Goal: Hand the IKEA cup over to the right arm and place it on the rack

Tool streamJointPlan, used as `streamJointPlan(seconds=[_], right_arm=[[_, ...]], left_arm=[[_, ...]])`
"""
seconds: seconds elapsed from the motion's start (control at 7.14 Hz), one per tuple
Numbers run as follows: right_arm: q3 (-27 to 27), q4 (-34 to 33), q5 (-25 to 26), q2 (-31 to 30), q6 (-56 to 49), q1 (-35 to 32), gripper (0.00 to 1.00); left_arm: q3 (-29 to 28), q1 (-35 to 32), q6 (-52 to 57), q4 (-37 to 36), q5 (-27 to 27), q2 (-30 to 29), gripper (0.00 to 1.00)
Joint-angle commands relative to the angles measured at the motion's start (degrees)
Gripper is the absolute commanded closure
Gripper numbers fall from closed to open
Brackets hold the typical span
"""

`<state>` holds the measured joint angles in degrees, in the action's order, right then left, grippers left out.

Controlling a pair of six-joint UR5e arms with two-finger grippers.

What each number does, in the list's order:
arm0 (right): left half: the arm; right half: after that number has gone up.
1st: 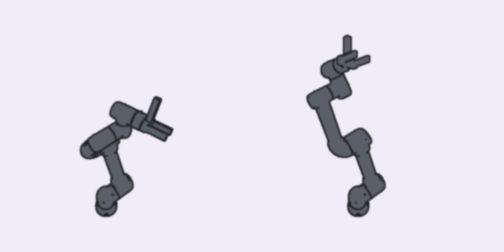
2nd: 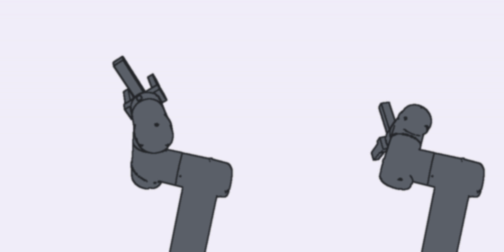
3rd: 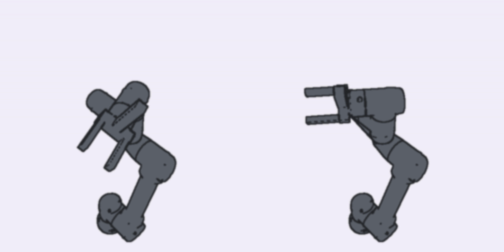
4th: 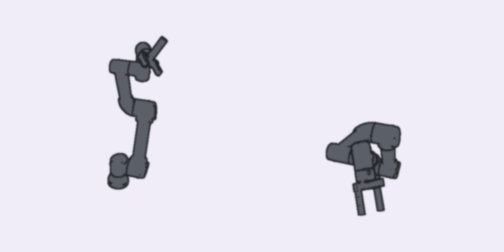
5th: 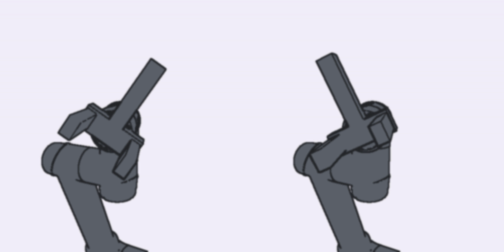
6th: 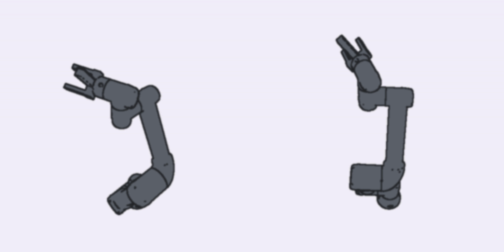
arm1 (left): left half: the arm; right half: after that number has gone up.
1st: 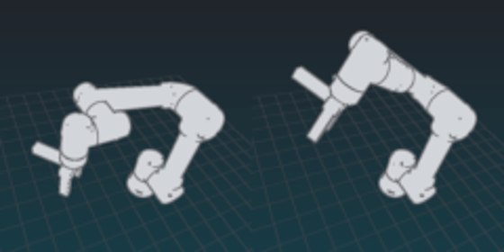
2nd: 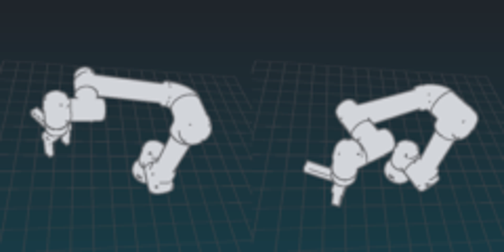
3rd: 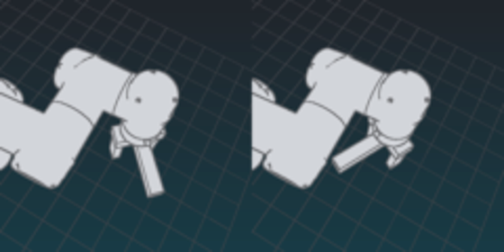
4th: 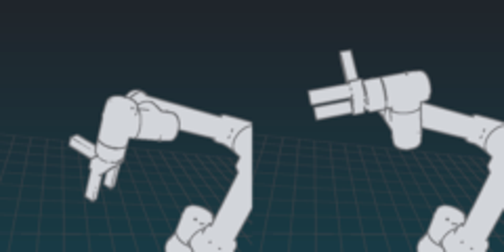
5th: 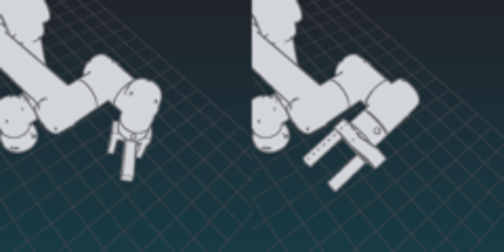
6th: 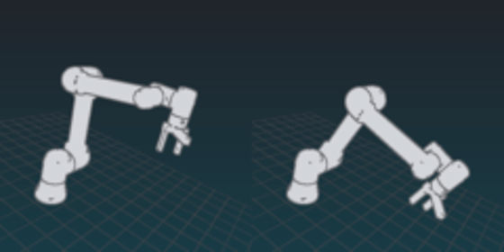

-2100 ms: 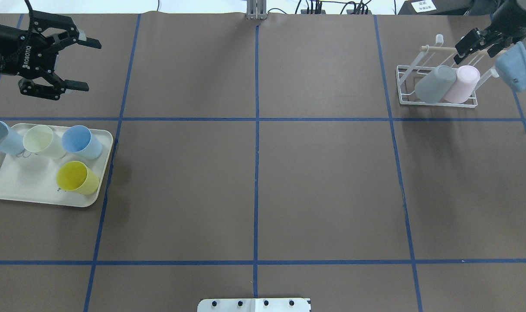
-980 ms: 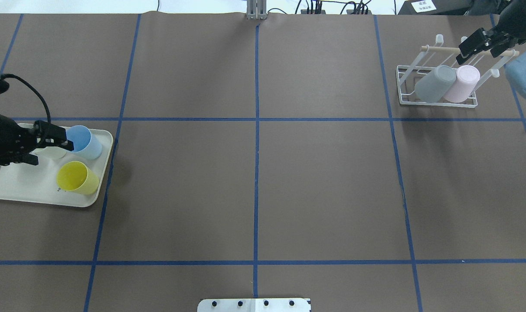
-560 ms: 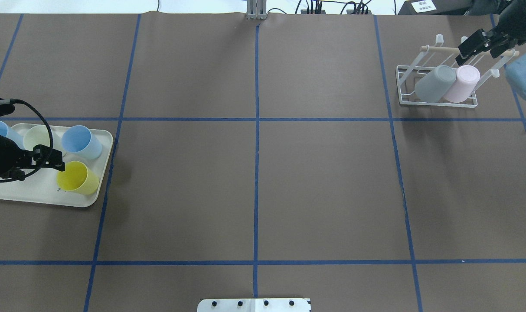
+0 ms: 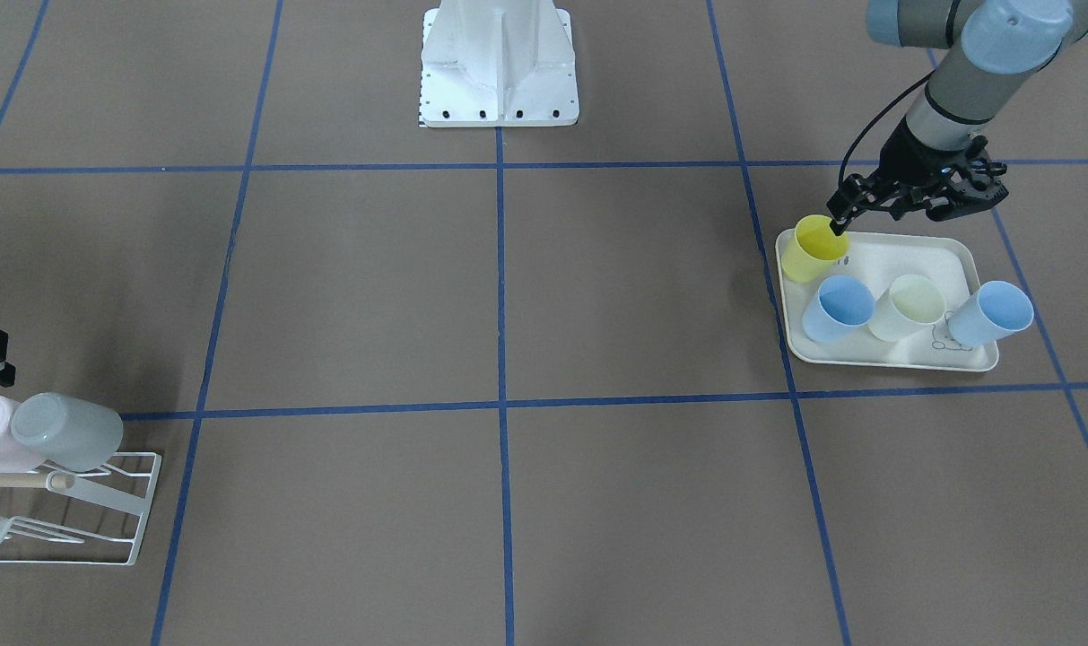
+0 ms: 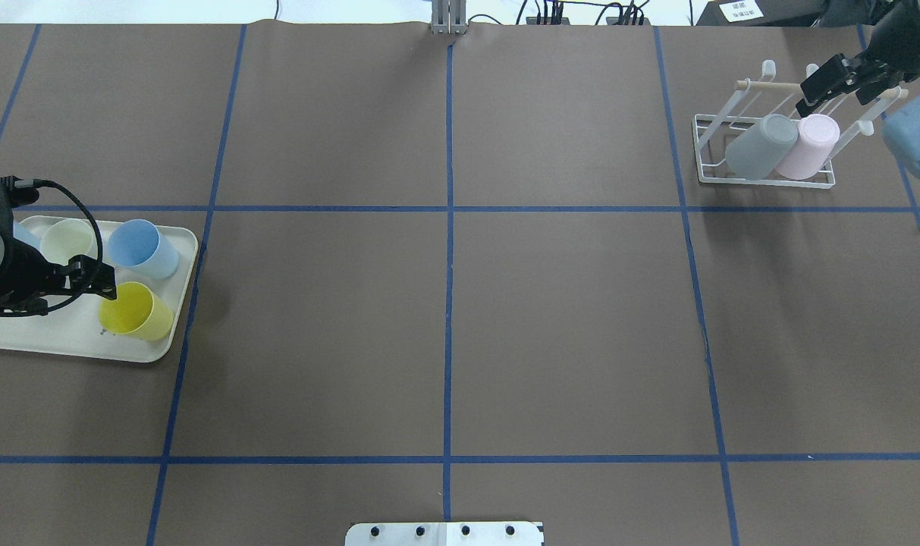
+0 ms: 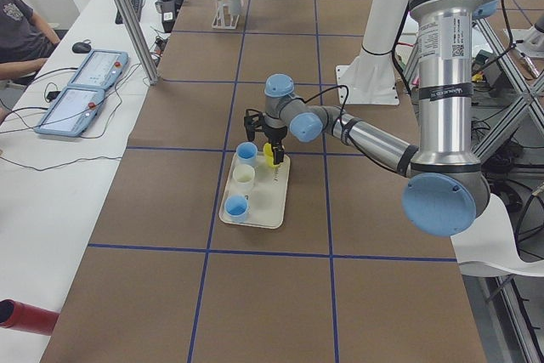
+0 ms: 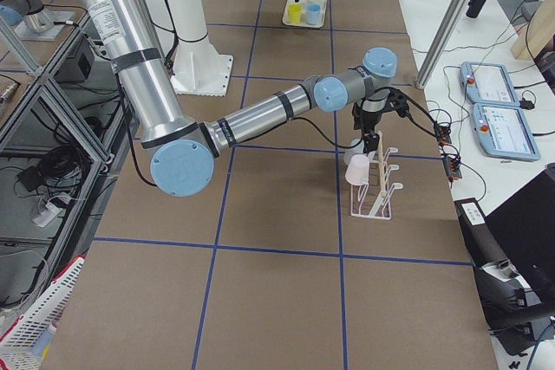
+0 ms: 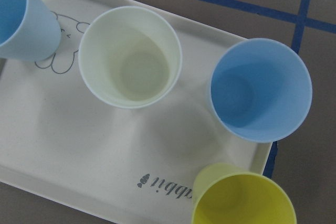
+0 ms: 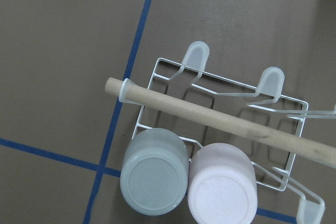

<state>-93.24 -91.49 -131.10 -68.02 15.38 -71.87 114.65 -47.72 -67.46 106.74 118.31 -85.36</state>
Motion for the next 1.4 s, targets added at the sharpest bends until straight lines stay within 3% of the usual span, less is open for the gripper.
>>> streamJointPlan(seconds=[0.0,0.84,0.98,1.12,1.26], right_arm=[[0.1,0.1,0.0,0.0,0.0,0.1,0.01],[0.1,0.0,0.0,0.0,0.1,0.4,0.01],[0.1,0.0,0.0,0.0,0.1,0.5,0.01],[0.0,0.0,0.0,0.0,0.1,0.5,0.01],[0.0,0.2,0.0,0.0,0.5,0.7,0.01]], left_arm=[[-1.4,0.1,0.0,0.0,0.0,-0.9,0.1],[-3.9,3.2,-0.2,0.0,0.0,-2.3,0.31],[-3.8,3.4,-0.4,0.0,0.1,-2.3,0.55],[-3.7,3.4,-0.4,0.0,0.2,-2.3,0.99],[-3.8,3.4,-0.3,0.0,2.2,-2.4,1.0]])
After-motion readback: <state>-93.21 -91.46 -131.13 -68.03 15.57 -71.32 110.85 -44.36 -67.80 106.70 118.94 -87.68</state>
